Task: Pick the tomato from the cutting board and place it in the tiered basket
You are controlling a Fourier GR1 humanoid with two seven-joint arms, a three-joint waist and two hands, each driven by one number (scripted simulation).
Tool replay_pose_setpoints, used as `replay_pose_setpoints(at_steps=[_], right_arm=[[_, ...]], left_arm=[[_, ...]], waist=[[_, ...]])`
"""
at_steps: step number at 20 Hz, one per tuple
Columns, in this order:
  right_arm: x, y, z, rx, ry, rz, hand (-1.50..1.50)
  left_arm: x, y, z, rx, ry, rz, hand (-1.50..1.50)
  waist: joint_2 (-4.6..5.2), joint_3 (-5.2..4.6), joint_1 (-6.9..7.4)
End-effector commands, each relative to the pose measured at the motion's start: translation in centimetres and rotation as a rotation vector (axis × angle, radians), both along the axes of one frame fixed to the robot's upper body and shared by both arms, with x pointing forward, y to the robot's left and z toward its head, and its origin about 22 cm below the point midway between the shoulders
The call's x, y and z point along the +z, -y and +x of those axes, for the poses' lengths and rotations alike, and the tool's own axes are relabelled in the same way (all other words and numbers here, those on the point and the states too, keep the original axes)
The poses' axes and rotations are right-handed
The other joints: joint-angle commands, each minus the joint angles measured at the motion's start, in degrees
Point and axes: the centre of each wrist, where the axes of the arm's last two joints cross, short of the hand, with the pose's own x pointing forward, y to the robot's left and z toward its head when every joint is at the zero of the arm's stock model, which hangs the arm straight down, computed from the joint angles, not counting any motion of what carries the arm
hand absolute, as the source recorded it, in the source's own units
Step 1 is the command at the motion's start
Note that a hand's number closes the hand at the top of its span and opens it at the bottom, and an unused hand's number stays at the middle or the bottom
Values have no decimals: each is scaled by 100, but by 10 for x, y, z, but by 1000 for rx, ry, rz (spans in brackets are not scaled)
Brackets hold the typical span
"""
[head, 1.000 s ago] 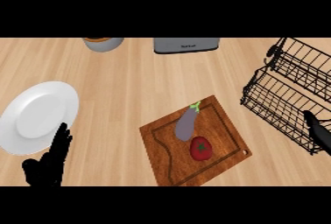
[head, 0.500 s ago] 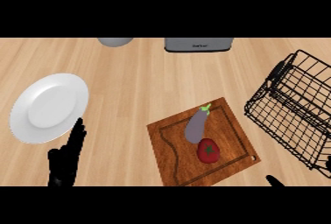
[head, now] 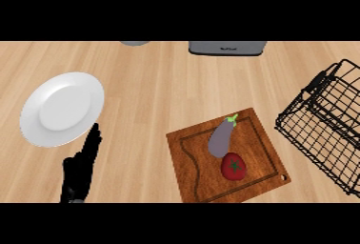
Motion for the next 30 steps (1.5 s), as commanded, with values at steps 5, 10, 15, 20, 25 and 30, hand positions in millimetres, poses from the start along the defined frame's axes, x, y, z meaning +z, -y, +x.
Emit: replay_pose_setpoints(at_steps=[5, 10, 15, 20, 25, 30], right_arm=[[24, -25, 6, -105, -145, -108, -150], [18, -48, 36, -123, -226, -163, -150], [14, -76, 53, -98, -410, -239, -150], [14, -117, 84, -105, -477, -222, -150], [19, -144, 113, -55, -471, -244, -150], [0, -137, 128, -57, -594, -249, -150]], left_arm=[[-2, 11, 1, -33, -13, -9, 0], [3, 0, 11, -47, -8, 16, 0], [0, 13, 18, -35, -2, -3, 0], [-3, -1, 8, -32, -11, 8, 0], [-1, 12, 14, -19, -25, -18, 0], [0, 4, 4, -19, -25, -14, 0]], waist=[[3, 19, 212], [-5, 34, 295], [-10, 36, 251], [-57, 52, 232], [-87, 71, 62], [-105, 79, 41]])
